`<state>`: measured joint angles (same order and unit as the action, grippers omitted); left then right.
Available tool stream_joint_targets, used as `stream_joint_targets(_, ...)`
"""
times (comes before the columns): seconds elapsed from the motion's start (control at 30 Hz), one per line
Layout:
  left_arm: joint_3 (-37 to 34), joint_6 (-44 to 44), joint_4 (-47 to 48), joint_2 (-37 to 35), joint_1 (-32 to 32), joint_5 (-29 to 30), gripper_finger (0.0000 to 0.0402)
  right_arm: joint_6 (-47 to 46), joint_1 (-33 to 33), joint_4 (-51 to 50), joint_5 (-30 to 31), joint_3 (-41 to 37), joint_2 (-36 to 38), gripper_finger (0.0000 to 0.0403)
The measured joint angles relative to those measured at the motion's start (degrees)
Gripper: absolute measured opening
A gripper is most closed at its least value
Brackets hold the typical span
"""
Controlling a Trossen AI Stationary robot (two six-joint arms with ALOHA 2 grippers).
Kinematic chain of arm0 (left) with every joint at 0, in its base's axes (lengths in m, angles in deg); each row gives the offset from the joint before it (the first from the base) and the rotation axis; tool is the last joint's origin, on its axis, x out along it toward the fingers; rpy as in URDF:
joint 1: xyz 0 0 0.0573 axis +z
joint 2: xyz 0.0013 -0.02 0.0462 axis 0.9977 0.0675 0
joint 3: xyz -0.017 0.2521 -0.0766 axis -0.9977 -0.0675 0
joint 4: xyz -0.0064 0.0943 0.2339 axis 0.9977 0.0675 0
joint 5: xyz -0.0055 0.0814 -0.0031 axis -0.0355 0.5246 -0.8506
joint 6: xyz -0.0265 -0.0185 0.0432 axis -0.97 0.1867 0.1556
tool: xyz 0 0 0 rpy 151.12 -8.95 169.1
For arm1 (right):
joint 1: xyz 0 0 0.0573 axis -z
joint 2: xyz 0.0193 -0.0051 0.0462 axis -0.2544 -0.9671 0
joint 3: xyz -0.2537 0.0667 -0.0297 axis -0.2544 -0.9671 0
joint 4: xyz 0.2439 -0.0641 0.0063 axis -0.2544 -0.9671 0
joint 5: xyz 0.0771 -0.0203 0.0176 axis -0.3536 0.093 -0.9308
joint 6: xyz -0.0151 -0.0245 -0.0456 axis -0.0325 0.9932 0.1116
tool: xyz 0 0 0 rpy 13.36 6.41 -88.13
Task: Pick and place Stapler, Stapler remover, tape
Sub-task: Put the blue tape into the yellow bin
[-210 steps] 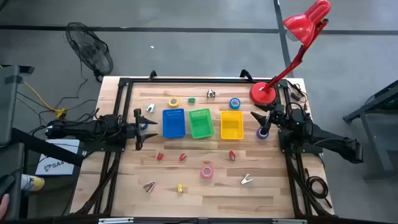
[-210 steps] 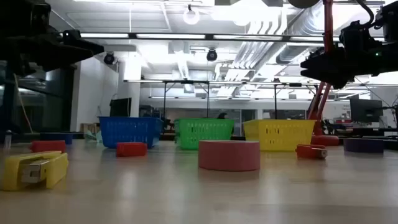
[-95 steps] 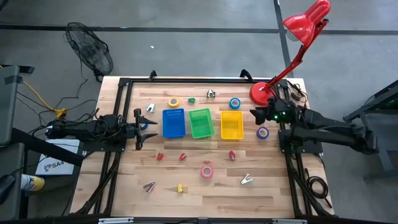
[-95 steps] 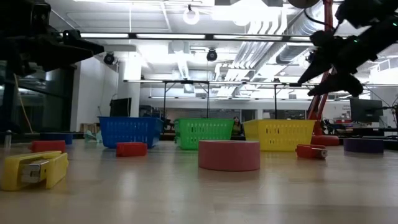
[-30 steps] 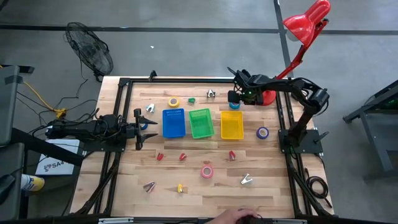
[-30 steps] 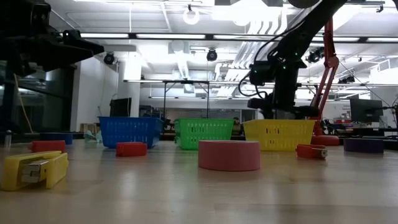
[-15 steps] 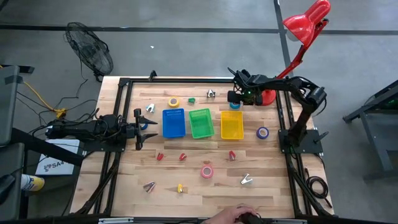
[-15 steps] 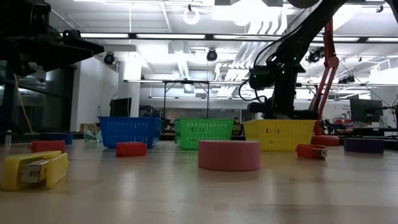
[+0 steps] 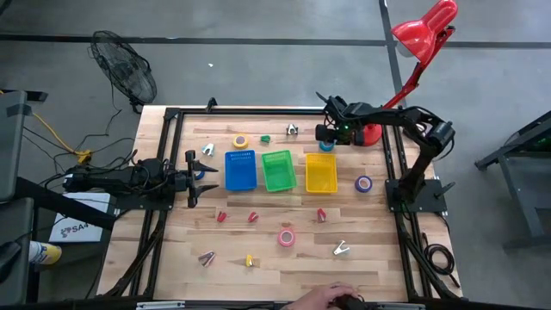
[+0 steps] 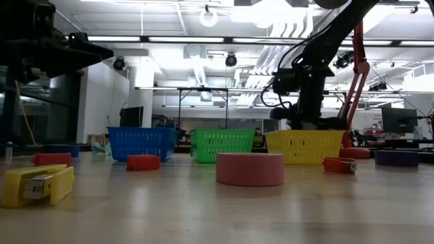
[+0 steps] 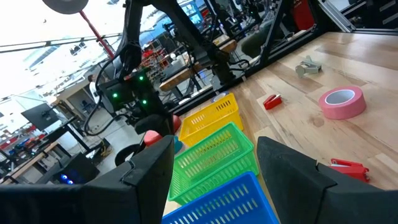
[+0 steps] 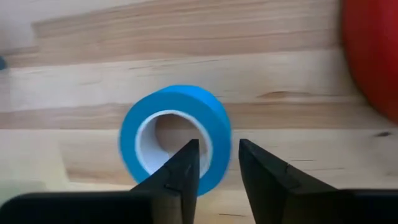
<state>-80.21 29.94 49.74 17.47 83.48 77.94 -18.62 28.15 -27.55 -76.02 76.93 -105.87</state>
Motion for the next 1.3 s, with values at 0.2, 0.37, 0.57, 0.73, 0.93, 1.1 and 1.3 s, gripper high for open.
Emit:
stream_joint_targets(0.2,0.0,0.0,0.0,0.0,0.0,0.0,0.0227,1.0,0.3,-0.3,0.5,0.0,0.0,0.0077)
stream_joint_targets(0.37,0.0,0.0,0.0,0.0,0.0,0.0,0.0227,1.5,0.3,-0.4,0.3,0.0,0.0,0.0069)
stream_joint_targets(0.57,0.0,0.0,0.0,0.0,0.0,0.0,0.0227,1.5,0.3,-0.7,1.3,0.0,0.0,0.0059)
stream_joint_targets(0.73,0.0,0.0,0.0,0.0,0.0,0.0,0.0227,2.4,0.3,-0.8,1.4,0.0,0.1,0.002)
stream_joint_targets(0.93,0.0,0.0,0.0,0.0,0.0,0.0,0.0227,3.0,0.3,-0.8,1.5,0.0,0.1,0.002)
stream_joint_targets(1.1,0.0,0.0,0.0,0.0,0.0,0.0,0.0227,4.1,0.2,-0.2,1.5,0.0,0.1,0.0019)
stream_joint_targets(1.3,0.0,0.0,0.0,0.0,0.0,0.0,0.0227,6.0,0.2,0.7,1.2,0.0,1.0,0.0019)
